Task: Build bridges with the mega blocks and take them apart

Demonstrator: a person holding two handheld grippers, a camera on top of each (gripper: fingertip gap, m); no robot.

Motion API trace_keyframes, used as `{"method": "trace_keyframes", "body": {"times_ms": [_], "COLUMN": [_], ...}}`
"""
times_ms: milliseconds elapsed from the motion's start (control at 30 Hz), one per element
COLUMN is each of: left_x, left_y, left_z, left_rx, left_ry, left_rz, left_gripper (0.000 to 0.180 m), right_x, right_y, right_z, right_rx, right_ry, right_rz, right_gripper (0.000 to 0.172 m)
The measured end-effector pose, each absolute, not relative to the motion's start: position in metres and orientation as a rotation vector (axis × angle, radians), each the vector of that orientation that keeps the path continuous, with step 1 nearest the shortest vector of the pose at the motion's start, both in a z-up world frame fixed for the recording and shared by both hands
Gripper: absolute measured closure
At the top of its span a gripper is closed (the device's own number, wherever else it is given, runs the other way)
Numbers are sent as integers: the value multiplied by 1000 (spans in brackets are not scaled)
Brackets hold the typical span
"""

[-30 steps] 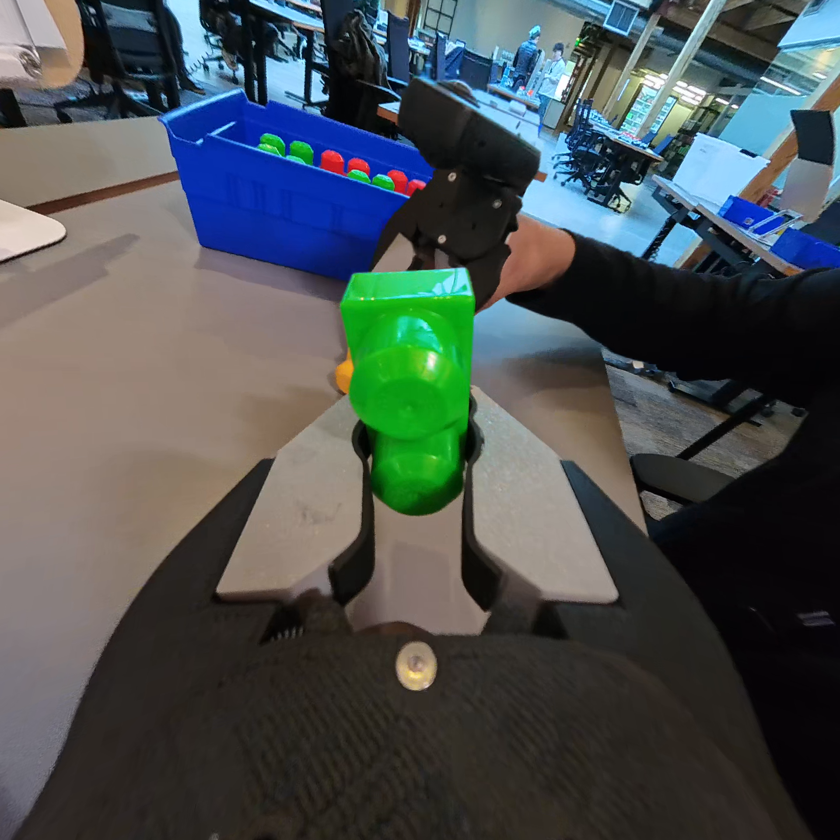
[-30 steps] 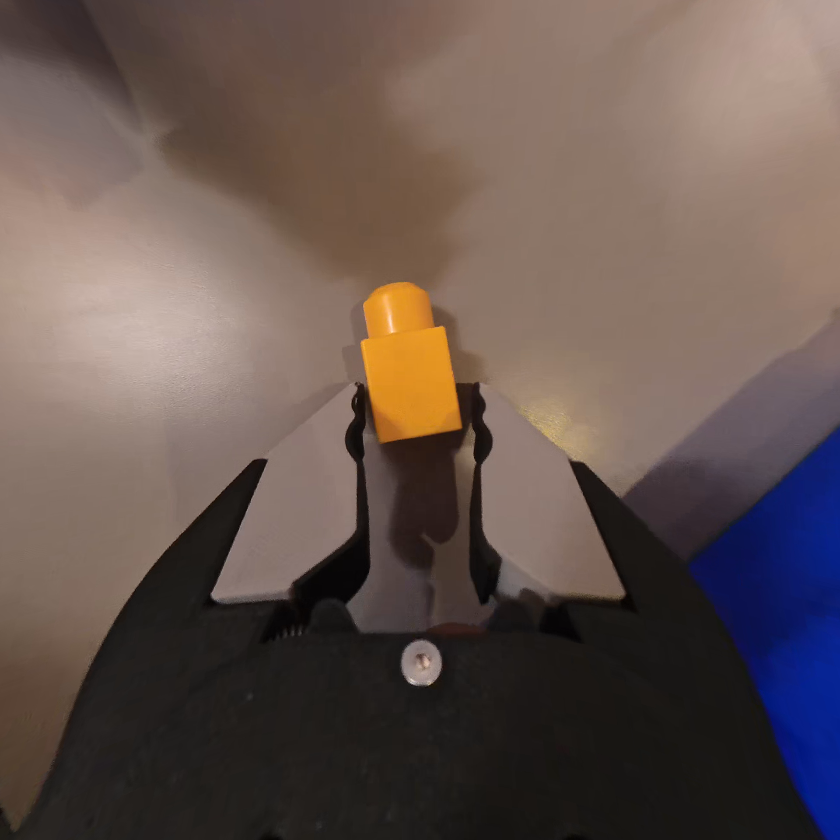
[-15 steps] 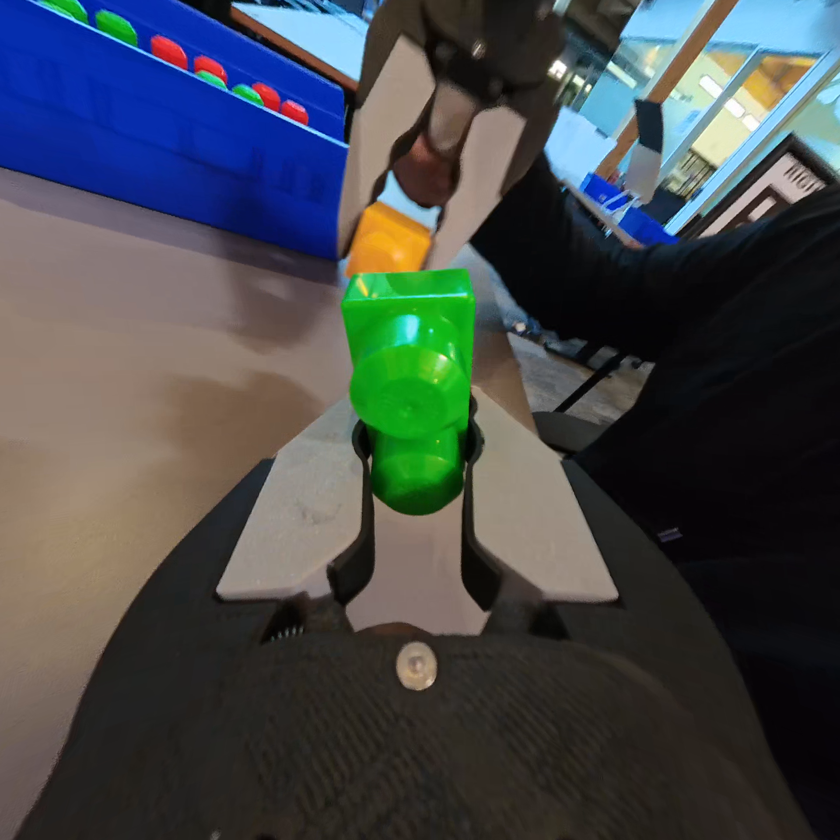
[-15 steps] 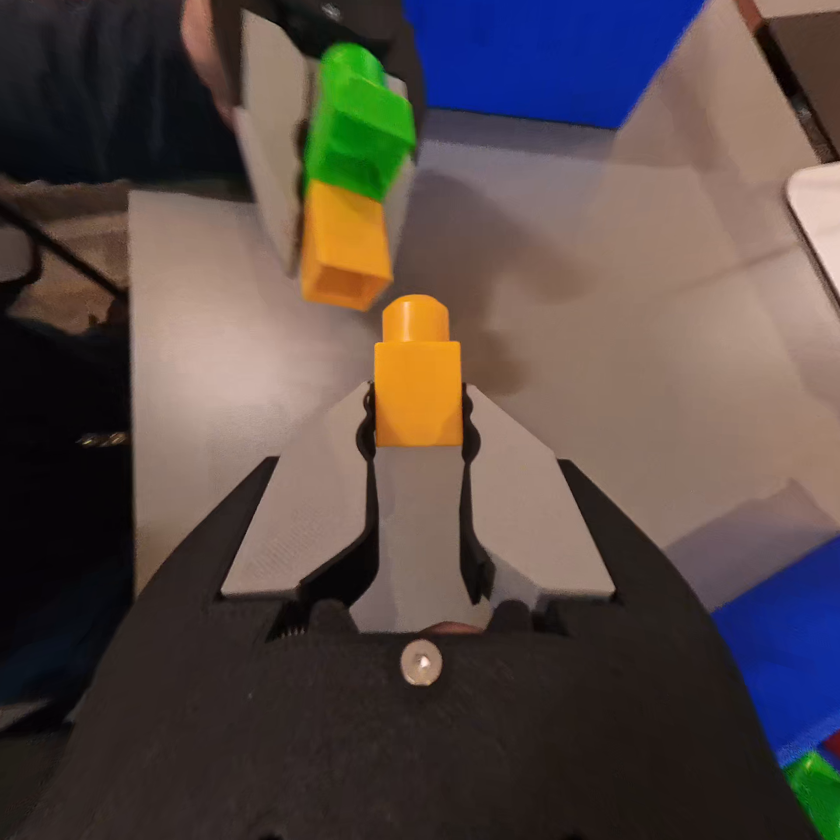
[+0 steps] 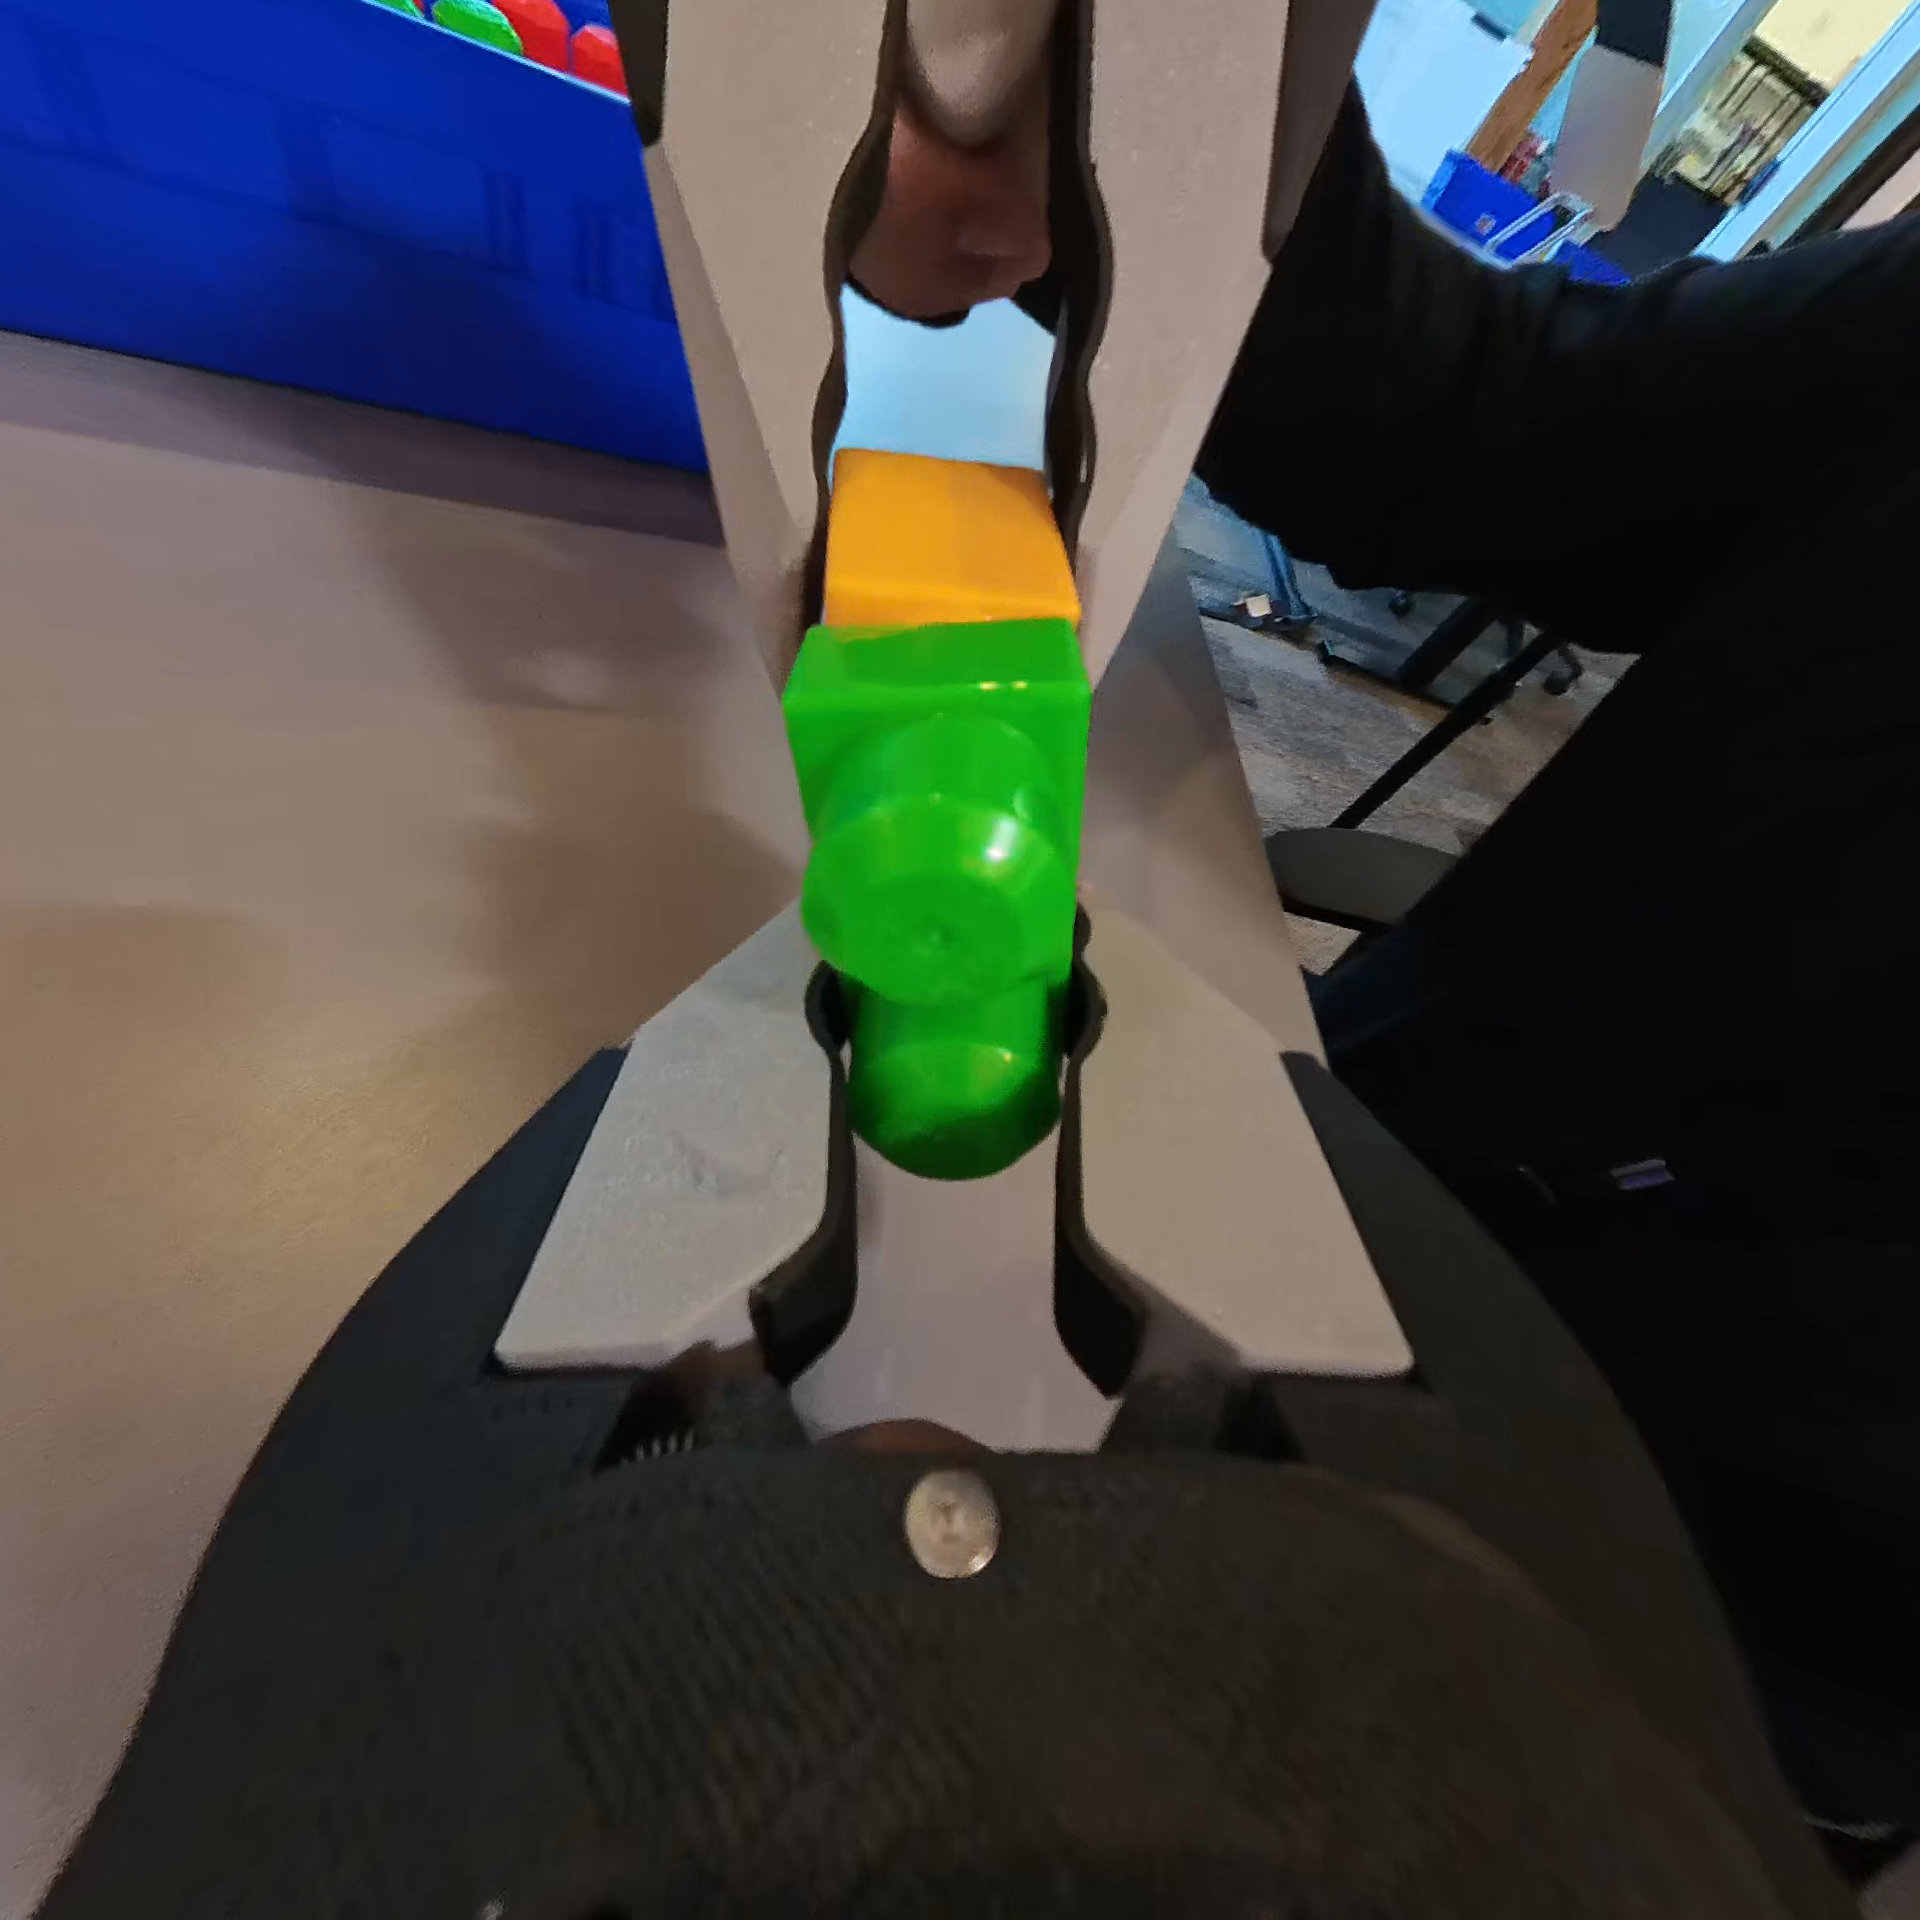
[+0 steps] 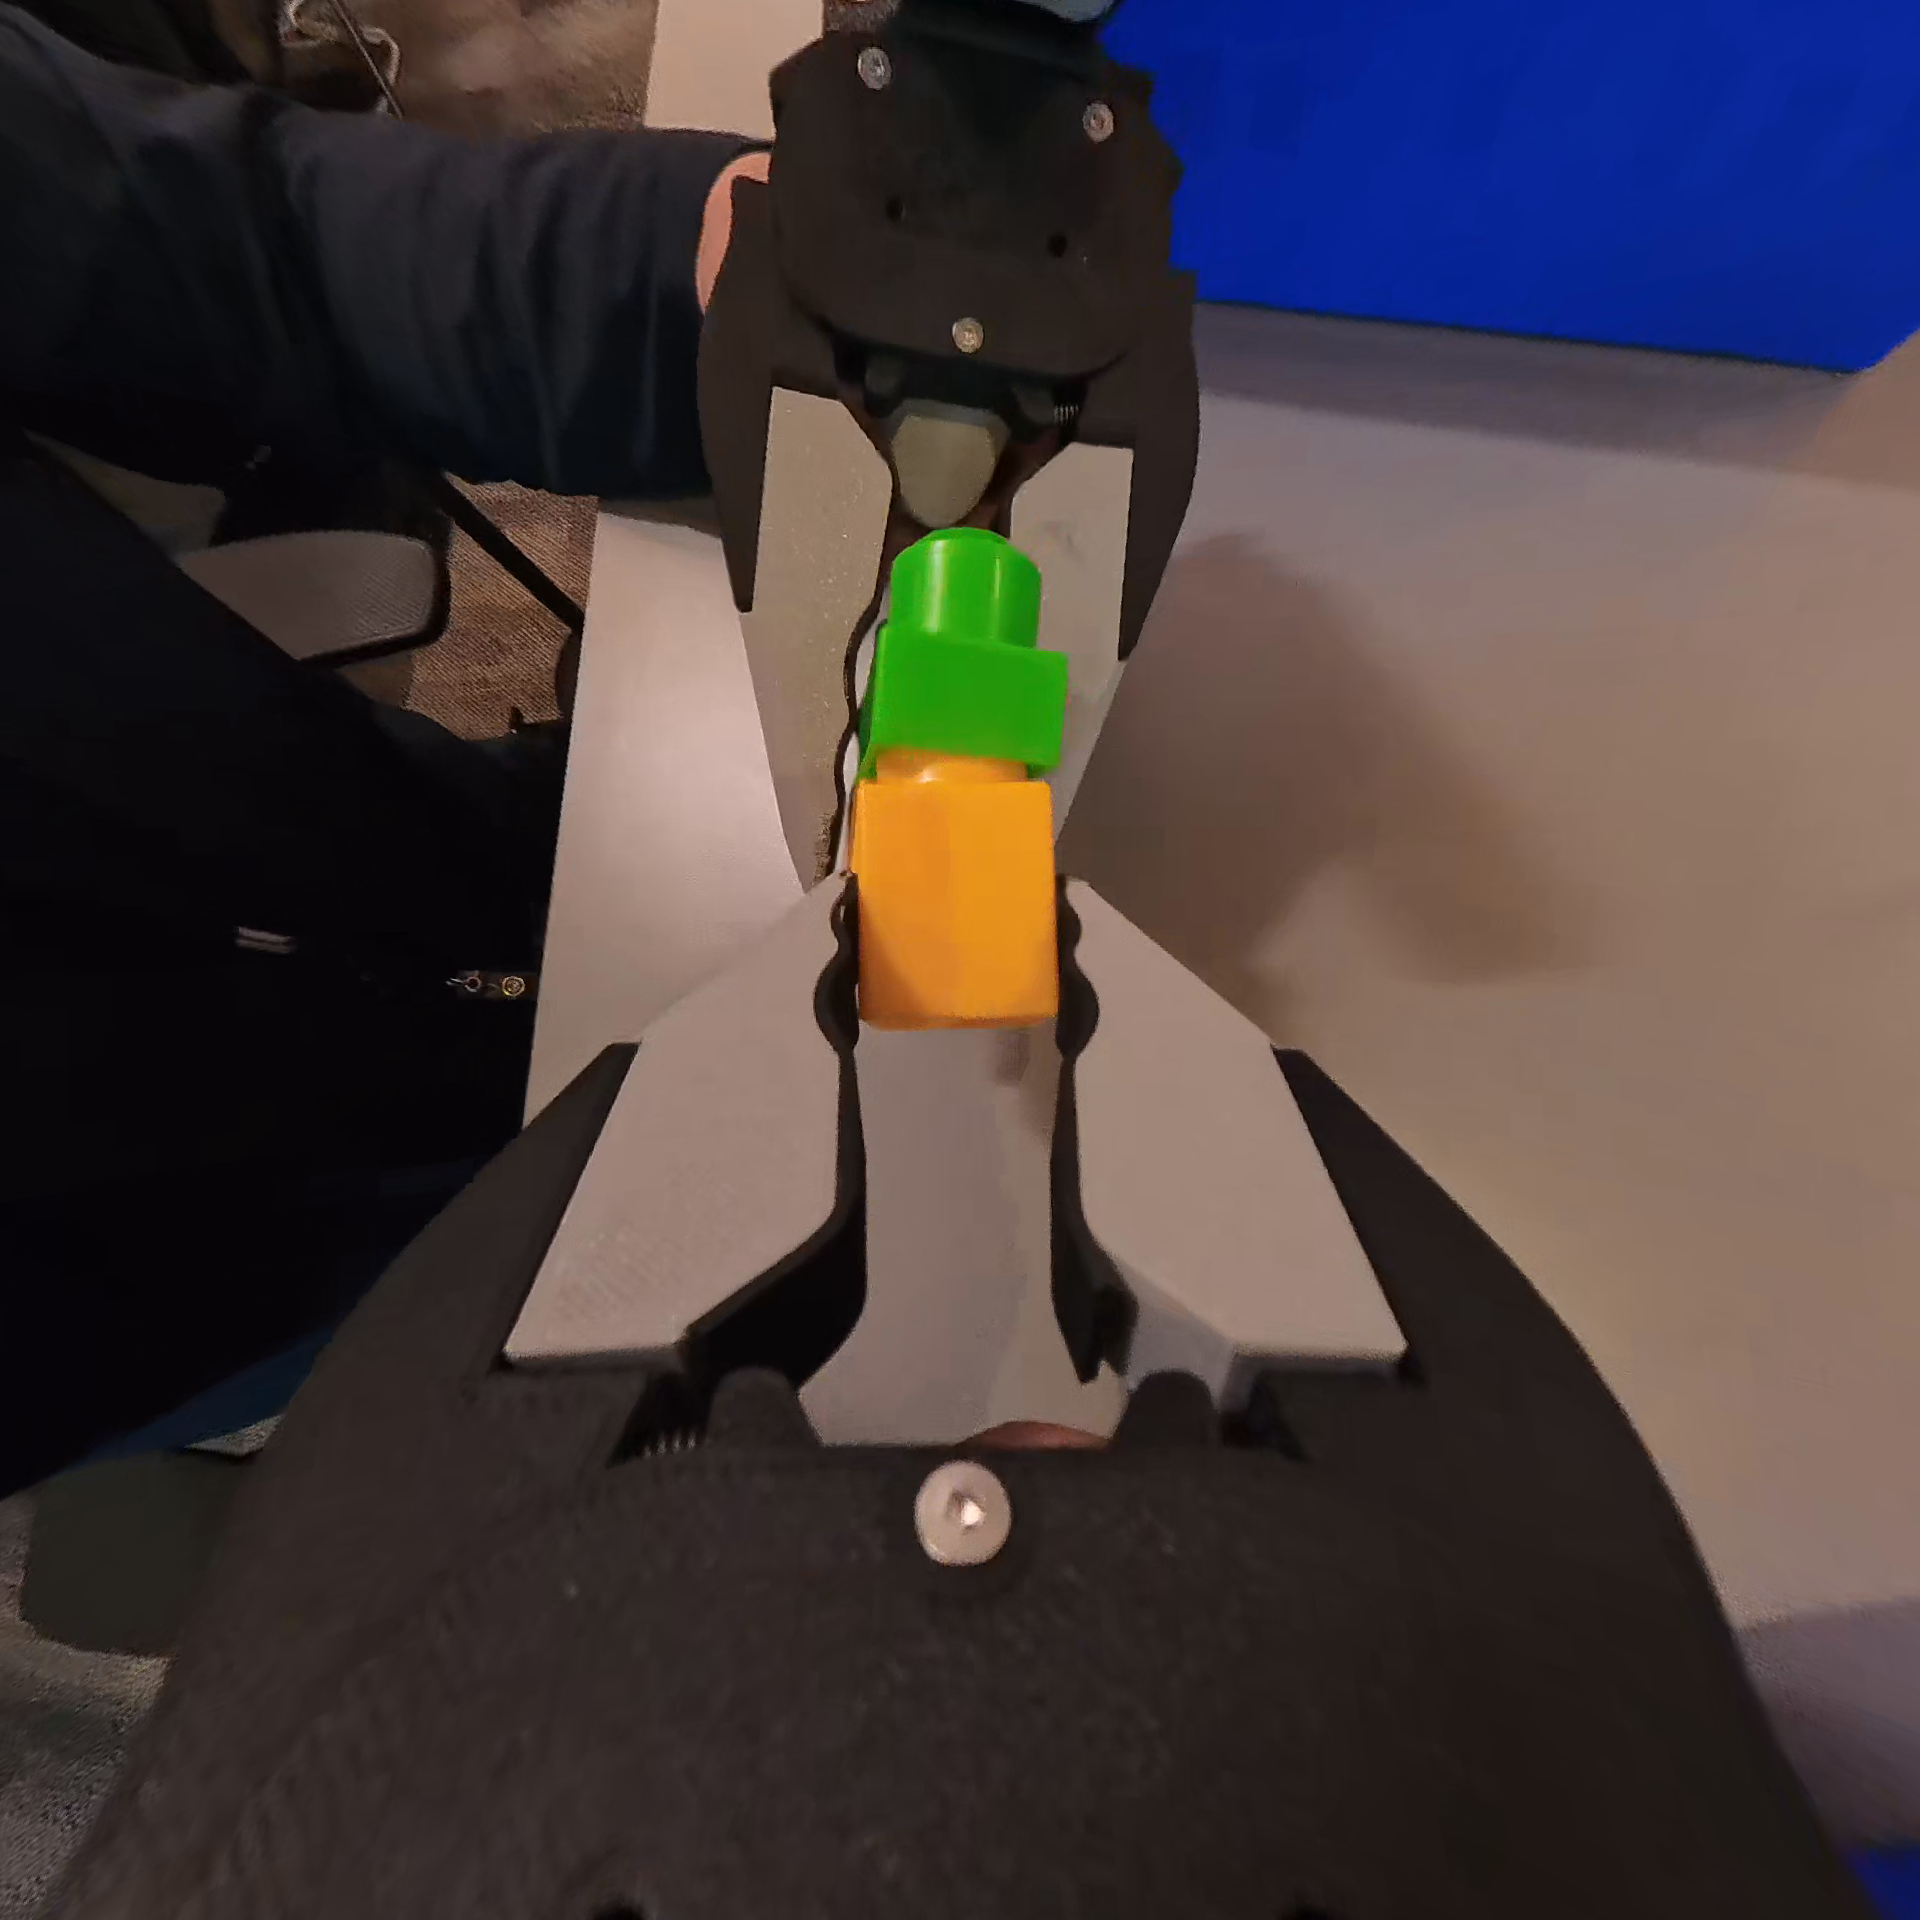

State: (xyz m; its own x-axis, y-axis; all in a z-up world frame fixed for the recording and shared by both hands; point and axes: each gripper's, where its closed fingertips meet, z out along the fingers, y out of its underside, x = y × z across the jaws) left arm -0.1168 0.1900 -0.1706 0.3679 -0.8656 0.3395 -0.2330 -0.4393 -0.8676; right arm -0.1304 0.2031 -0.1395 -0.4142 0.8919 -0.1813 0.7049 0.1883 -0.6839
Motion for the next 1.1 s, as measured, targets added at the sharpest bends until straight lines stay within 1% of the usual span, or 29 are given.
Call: {"method": "trace_keyframes", "body": {"times_ms": [167, 233, 333, 433, 600, 733, 833, 967, 1100], "left_x": [-116, -117, -123, -125, -119, -113, -113, -114, -112], "left_y": [191, 194, 195, 197, 197, 192, 189, 186, 186], "left_z": [-175, -168, -160, -158, -172, -182, -182, -184, -181], "left_rx": [-1921, -1899, -1862, -1844, -1889, -1927, -1923, -1927, -1919], "left_ry": [929, 894, 870, 879, 953, 1001, 1019, 1063, 1047], "left_rz": [-1097, -1126, -1135, -1090, -977, -990, -991, -946, -964], "left_gripper": [143, 139, 146, 146, 147, 146, 146, 146, 146], "right_x": [-131, -131, -130, -131, -127, -122, -125, -127, -128], "right_y": [203, 204, 202, 202, 199, 194, 193, 191, 191], "right_z": [-145, -148, -150, -149, -156, -165, -165, -167, -162], "right_rx": [-1546, -1552, -1543, -1542, -1586, -1610, -1528, -1387, -1440], "right_ry": [-2162, -2146, -2114, -2070, -2073, -2107, -2136, -2214, -2182], "right_rz": [1142, 1155, 1200, 1248, 1279, 1327, 1246, 971, 1053], "right_gripper": [139, 139, 139, 139, 139, 139, 140, 139, 140]}}
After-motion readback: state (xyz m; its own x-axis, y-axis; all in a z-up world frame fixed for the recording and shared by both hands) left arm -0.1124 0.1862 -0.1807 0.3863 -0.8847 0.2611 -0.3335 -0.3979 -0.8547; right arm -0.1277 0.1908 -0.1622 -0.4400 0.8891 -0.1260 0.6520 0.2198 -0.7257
